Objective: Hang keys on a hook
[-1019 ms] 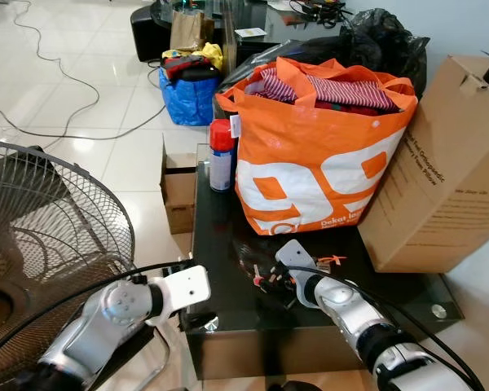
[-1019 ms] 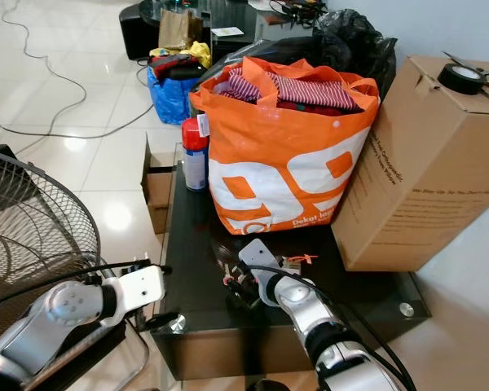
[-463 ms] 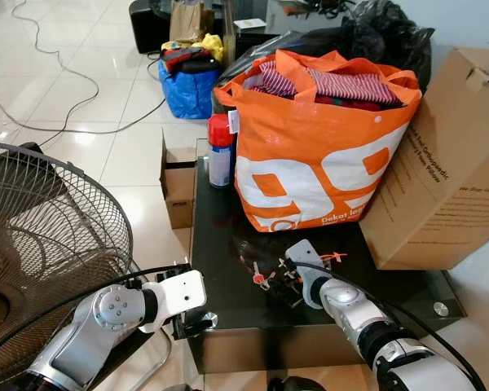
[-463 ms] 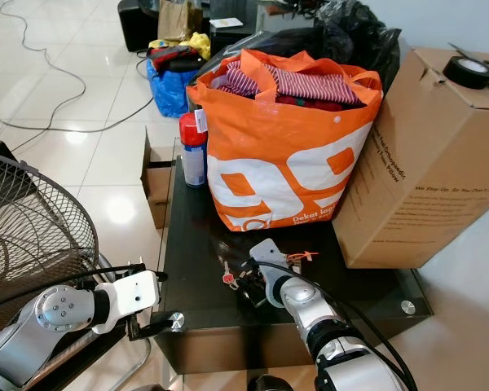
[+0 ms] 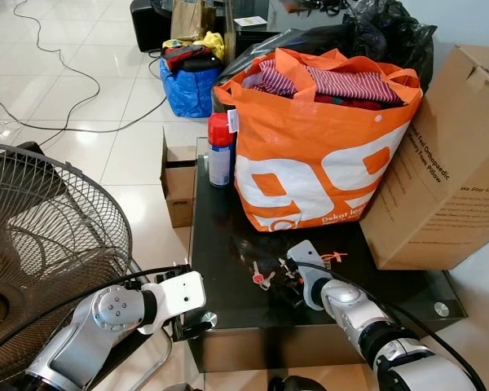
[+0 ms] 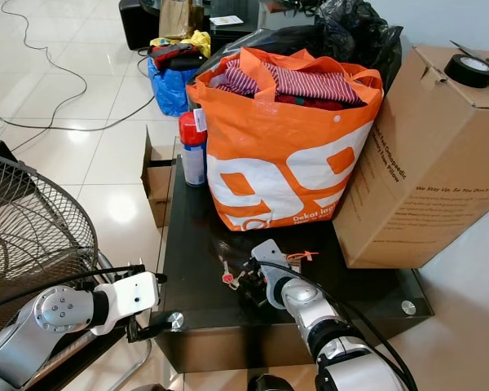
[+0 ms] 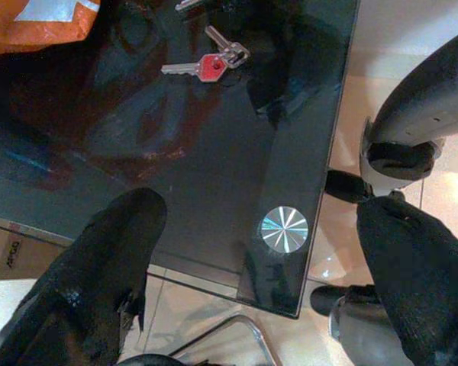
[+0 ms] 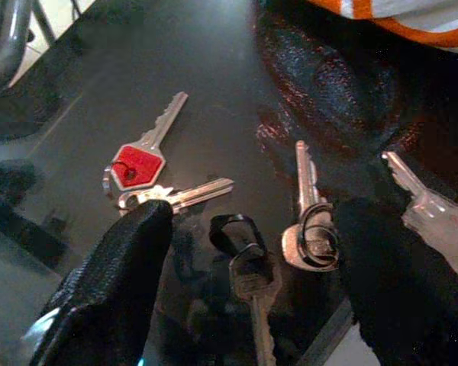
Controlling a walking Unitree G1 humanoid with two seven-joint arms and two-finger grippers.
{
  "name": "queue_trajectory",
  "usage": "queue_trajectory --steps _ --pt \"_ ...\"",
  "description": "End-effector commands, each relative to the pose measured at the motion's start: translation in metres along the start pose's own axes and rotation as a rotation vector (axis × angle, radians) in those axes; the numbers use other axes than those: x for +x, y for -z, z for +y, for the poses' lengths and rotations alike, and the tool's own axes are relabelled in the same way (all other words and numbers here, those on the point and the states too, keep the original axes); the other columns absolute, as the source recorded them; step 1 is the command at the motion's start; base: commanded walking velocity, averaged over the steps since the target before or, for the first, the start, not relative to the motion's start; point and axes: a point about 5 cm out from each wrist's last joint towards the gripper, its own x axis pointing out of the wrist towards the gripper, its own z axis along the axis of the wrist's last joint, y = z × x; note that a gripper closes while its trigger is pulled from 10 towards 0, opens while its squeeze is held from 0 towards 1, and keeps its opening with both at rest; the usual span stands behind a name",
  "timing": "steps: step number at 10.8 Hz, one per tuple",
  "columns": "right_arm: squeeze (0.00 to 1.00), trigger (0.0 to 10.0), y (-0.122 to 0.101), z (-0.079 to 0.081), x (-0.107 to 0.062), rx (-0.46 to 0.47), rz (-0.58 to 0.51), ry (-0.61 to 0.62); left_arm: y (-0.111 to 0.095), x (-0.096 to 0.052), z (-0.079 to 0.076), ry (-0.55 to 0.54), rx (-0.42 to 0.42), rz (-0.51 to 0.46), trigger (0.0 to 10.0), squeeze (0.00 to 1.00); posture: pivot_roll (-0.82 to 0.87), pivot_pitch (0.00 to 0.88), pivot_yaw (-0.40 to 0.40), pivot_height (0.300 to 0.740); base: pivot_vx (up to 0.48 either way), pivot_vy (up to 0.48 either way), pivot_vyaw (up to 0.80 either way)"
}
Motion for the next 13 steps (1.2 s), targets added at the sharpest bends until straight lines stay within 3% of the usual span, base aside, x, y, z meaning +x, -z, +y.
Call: queue_trajectory --steps 1,13 --pt "0.0 0.0 0.0017 -0.0053 -0.002 0.019 0.02 0.003 -0.0026 0.0007 -0.0033 0.017 0.009 -0.004 10.0 0.0 -0.01 0.061 -0.049 0.74 0.0 0.0 0.0" --pt "0.0 0.0 0.0113 -0.0114 -0.0051 0.026 0.086 0.034 -0.0003 0.0034 -0.0043 0.021 0.018 0.02 10.0 0.0 -0.01 0.045 -0.07 0.74 0.0 0.0 0.0"
